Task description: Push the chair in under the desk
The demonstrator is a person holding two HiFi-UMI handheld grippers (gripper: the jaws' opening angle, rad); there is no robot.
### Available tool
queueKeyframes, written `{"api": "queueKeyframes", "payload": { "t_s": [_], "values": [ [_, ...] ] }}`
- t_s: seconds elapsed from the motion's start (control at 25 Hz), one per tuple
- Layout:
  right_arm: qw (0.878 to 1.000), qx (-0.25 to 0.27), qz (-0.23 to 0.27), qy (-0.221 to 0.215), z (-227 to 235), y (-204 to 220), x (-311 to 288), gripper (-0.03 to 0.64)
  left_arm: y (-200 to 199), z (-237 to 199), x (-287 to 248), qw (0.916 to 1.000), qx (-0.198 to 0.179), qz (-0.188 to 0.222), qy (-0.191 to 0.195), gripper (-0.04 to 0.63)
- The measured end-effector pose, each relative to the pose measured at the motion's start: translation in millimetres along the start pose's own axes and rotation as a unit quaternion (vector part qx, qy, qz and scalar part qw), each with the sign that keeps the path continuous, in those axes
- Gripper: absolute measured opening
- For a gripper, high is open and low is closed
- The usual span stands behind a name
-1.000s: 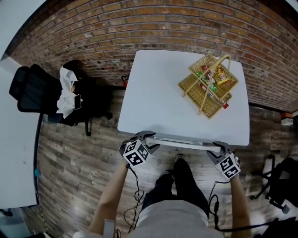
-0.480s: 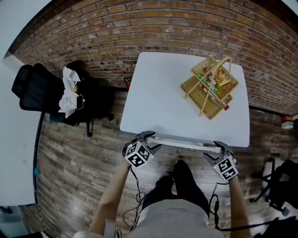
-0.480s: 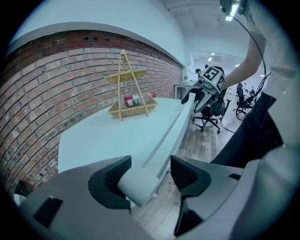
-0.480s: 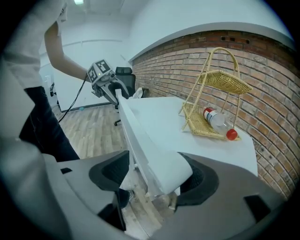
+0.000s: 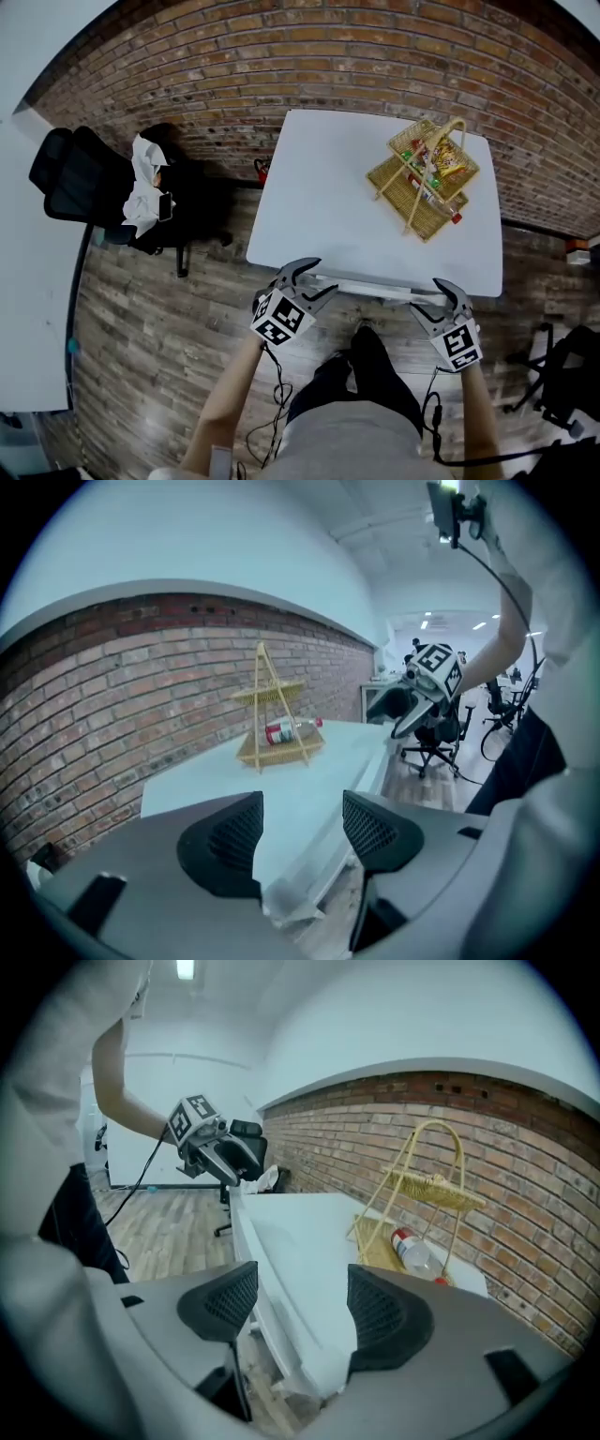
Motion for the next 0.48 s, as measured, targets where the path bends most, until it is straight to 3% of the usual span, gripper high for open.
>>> {"api": "queueKeyframes", "payload": {
  "t_s": [0.24,0.36,0.48],
  "values": [
    [0.995,-0.041,0.094,0.004,-15.8,-39.3,0.6,0.285,-54.4,9.5,5.7,0.9975,0.002,0.071,-0.01,0.254],
    [0.989,-0.069,0.128,0.027,-21.0,-48.7,1.5,0.208,-68.4,18.9,4.9,0.9946,0.017,0.098,-0.031,0.139],
    [0.982,-0.092,0.154,0.062,-27.7,-54.3,2.5,0.098,-77.7,26.7,5.5,0.9897,0.058,0.115,-0.063,0.062]
  ]
}}
Point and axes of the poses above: the fingertips, and each gripper's own axes: x backward along the fingers, z to its right, y out of its underside, the point moved 8 cm from there along x, backward along the fingers, and after that the axes turned 10 degrees about -x, right-handed, at the moved point
